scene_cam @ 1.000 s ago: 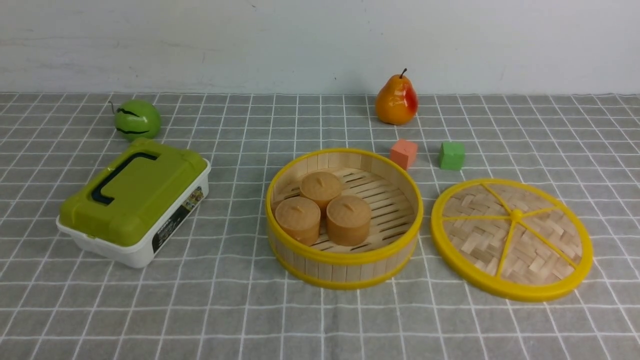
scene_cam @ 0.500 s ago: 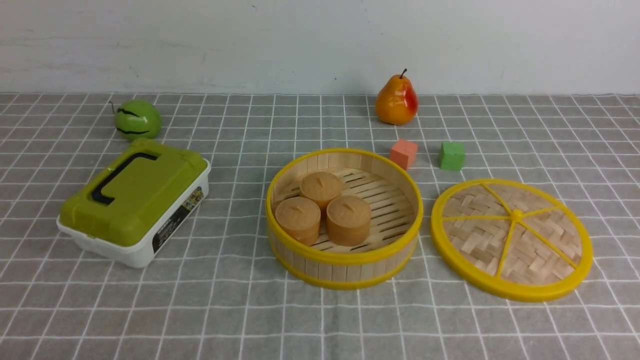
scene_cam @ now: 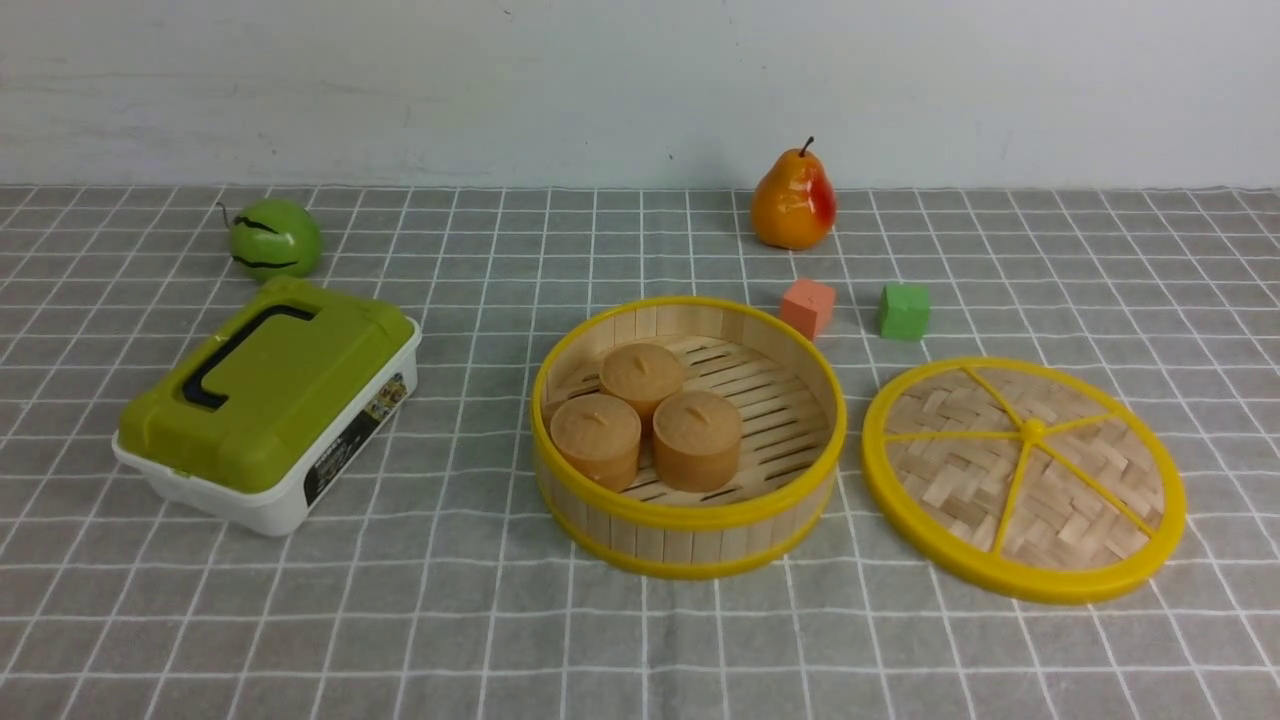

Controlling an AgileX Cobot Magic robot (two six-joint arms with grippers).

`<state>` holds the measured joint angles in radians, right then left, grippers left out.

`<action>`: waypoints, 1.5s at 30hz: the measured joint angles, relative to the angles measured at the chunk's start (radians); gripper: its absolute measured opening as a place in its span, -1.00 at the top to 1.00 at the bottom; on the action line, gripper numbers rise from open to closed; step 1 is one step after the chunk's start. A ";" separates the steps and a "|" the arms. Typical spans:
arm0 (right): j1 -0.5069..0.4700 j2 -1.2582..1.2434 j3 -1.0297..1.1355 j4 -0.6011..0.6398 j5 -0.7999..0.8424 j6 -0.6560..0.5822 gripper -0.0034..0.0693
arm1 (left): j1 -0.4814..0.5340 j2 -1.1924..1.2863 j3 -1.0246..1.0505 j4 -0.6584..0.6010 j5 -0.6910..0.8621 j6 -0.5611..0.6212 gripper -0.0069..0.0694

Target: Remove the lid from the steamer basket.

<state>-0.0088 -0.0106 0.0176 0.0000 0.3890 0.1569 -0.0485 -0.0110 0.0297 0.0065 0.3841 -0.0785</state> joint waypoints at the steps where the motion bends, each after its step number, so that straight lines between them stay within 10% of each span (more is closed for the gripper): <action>1: 0.000 0.000 0.000 0.000 0.000 -0.001 0.80 | 0.000 0.000 0.000 0.000 0.000 0.000 0.19; 45: 0.000 0.000 0.000 0.000 0.000 -0.002 0.64 | 0.000 0.000 0.000 0.000 0.000 0.000 0.19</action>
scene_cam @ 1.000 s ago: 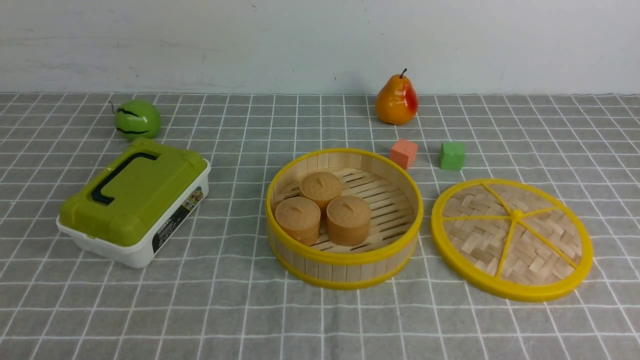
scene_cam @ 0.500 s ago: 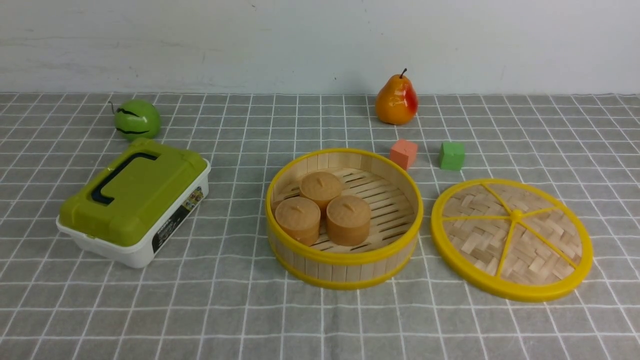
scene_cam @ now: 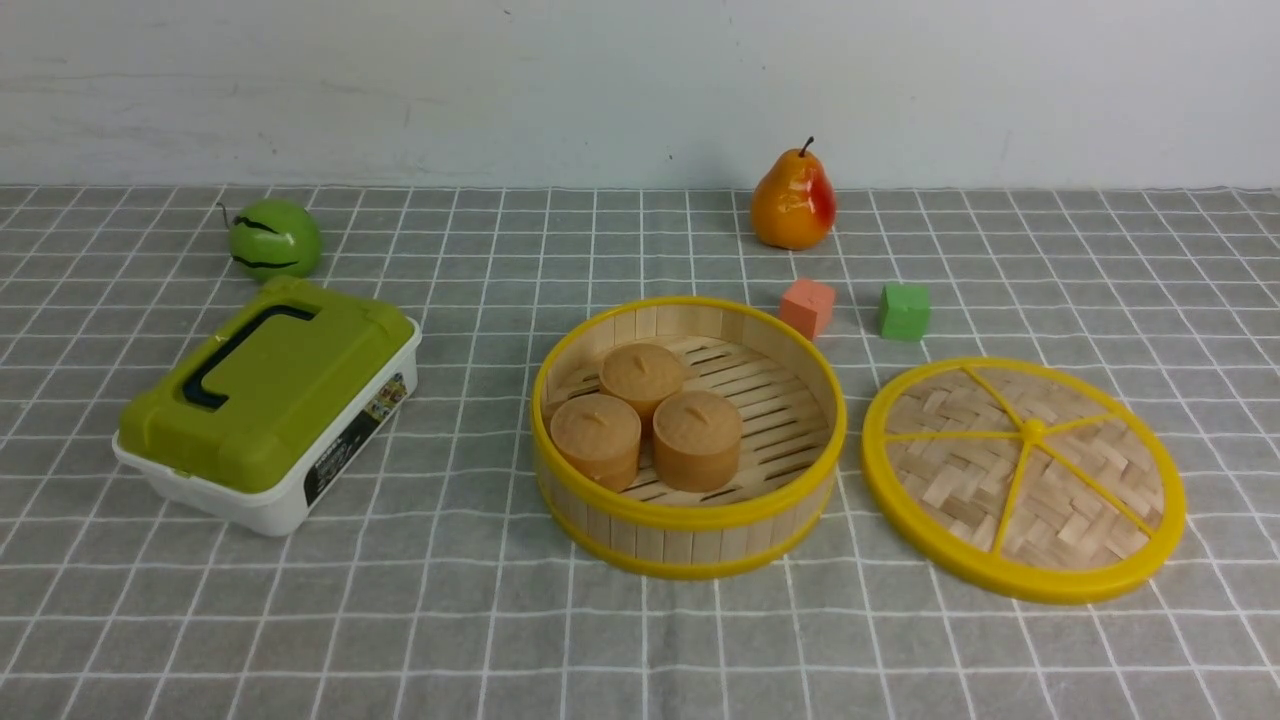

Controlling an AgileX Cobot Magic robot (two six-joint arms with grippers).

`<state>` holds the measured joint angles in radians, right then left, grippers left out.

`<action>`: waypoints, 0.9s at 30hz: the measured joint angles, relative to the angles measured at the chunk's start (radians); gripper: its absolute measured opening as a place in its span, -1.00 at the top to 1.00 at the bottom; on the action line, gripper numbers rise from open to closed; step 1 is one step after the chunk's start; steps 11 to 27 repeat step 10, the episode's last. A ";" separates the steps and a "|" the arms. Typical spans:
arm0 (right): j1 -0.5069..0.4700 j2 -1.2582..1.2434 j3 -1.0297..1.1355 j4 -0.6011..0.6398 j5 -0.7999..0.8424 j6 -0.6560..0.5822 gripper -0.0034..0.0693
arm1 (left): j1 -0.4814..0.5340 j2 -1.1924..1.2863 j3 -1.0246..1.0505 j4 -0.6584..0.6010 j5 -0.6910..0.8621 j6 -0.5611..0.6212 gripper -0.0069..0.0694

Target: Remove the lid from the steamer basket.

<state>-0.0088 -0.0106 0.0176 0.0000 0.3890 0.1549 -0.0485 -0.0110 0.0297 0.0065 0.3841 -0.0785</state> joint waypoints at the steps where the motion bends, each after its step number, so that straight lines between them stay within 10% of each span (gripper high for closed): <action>1: 0.000 0.000 0.000 0.000 0.000 0.000 0.64 | 0.000 0.000 0.000 0.000 0.000 0.000 0.19; 27: 0.000 0.000 0.000 0.000 0.000 0.000 0.62 | 0.000 0.000 0.000 0.000 0.000 0.000 0.19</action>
